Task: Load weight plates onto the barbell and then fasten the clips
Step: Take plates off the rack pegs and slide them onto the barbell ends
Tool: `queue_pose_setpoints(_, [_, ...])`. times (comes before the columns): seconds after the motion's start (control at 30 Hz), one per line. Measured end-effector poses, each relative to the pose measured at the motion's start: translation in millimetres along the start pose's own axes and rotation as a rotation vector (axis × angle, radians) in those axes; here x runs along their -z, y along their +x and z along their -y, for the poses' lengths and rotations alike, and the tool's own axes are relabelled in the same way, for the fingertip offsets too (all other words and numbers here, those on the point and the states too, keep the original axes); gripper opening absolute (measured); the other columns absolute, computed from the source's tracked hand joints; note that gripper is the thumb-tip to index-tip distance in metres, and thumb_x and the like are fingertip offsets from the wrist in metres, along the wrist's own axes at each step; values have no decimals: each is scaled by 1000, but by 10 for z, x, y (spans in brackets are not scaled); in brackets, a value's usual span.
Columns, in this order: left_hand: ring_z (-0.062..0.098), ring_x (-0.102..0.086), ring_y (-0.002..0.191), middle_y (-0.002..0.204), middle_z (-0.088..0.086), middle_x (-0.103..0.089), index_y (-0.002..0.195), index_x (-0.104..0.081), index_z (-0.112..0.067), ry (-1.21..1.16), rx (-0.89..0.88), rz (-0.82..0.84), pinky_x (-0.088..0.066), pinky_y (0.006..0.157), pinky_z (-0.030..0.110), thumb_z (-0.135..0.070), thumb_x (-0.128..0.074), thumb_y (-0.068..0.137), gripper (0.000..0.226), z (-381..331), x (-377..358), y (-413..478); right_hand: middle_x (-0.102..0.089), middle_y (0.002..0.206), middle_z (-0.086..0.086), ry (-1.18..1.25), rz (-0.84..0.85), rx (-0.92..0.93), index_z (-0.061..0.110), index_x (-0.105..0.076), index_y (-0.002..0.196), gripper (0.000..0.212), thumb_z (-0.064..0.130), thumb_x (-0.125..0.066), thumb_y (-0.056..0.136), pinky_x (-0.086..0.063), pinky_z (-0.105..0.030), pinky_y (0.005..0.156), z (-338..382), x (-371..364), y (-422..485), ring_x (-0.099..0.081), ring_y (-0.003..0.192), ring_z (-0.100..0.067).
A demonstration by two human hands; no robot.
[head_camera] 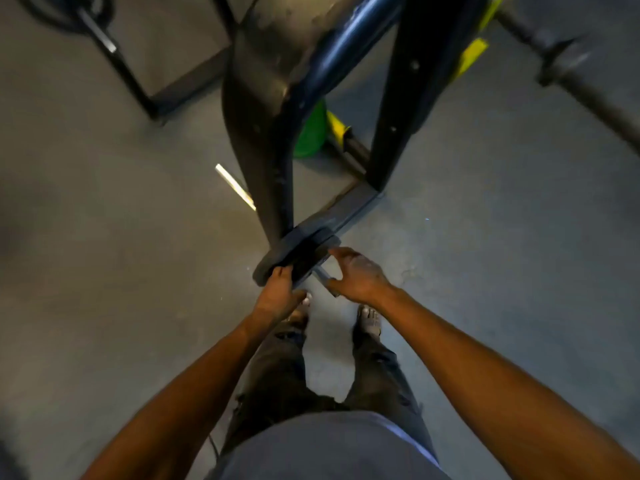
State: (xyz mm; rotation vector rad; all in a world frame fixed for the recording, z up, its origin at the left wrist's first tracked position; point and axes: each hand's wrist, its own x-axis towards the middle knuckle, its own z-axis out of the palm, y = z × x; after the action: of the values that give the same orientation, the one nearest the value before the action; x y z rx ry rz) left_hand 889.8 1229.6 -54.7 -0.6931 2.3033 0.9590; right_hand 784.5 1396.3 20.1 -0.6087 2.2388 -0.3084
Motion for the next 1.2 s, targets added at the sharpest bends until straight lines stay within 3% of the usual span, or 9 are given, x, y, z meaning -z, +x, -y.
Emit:
queue_pose_setpoints(0.17, [36, -47, 133, 150, 15, -40, 149, -34, -16, -182, 45, -242, -45, 107, 51, -26, -73, 85, 76, -49, -393, -51, -19, 170, -13, -155, -46, 273, 12, -25, 160, 77, 27, -65, 96, -34, -47, 120, -352, -119, 424, -30, 153, -34])
queue_pose_setpoints(0.27, [35, -52, 125, 145, 16, -42, 142, -41, -9, -192, 111, -361, -49, 100, 44, -22, -77, 81, 72, -111, -549, -43, -26, 167, -21, -262, -57, 408, 5, -29, 159, 79, 23, -67, 93, -41, -54, 115, -535, -271, 605, -34, 150, -39])
queue_pose_setpoints(0.37, [32, -55, 120, 141, 14, -42, 136, -43, -9, -159, 134, -413, -52, 96, 41, -26, -81, 76, 73, -168, -601, 13, -35, 162, -22, -293, -97, 484, 3, -31, 158, 85, 18, -73, 86, -48, -52, 108, -728, -395, 695, -44, 143, -39])
queue_pose_setpoints(0.5, [29, -52, 119, 136, 11, -46, 130, -49, -13, -19, 124, -397, -52, 95, 41, -32, -81, 75, 66, -109, -562, 127, -50, 146, -16, -434, -186, 560, 8, -42, 151, 79, 18, -76, 80, -49, -44, 100, -738, -361, 800, -55, 125, -34])
queue_pose_setpoints(0.63, [28, -53, 112, 130, 10, -48, 122, -49, -15, 94, 46, -380, -53, 91, 40, -31, -83, 74, 61, -69, -677, 143, -57, 126, -15, -610, -204, 618, 10, -54, 132, 58, 15, -77, 79, -53, -41, 89, -682, -332, 939, -60, 108, -31])
queue_pose_setpoints(0.8, [29, -64, 107, 124, 12, -63, 129, -43, -17, -41, 105, -355, -55, 91, 42, -22, -74, 85, 54, -30, -1083, 61, -64, 125, -17, -549, -87, 593, 9, -53, 133, 54, 12, -75, 84, -52, -43, 98, -839, -505, 943, -64, 110, -33])
queue_pose_setpoints(0.97, [20, -63, 94, 104, 4, -67, 112, -62, -20, -90, 117, -386, -54, 88, 38, -19, -63, 93, 19, -11, -1174, 31, -68, 117, -10, -575, -18, 619, 16, -57, 124, 35, 20, -69, 92, -51, -37, 85, -878, -480, 977, -68, 102, -27])
queue_pose_setpoints(1.07, [20, -64, 96, 105, 4, -68, 112, -62, -20, -56, 89, -299, -52, 88, 35, -22, -62, 93, 19, -99, -1179, -129, -67, 115, -9, -590, 41, 653, 17, -56, 124, 34, 23, -67, 93, -48, -34, 78, -976, -403, 797, -67, 96, -26])
queue_pose_setpoints(1.2, [20, -65, 99, 108, 4, -69, 115, -62, -21, -36, 1, -246, -51, 90, 34, -25, -64, 92, 24, -298, -1170, -526, -66, 116, -10, -532, 16, 645, 14, -53, 125, 37, 24, -67, 92, -57, -41, 86, -1209, -307, 239, -67, 99, -28])
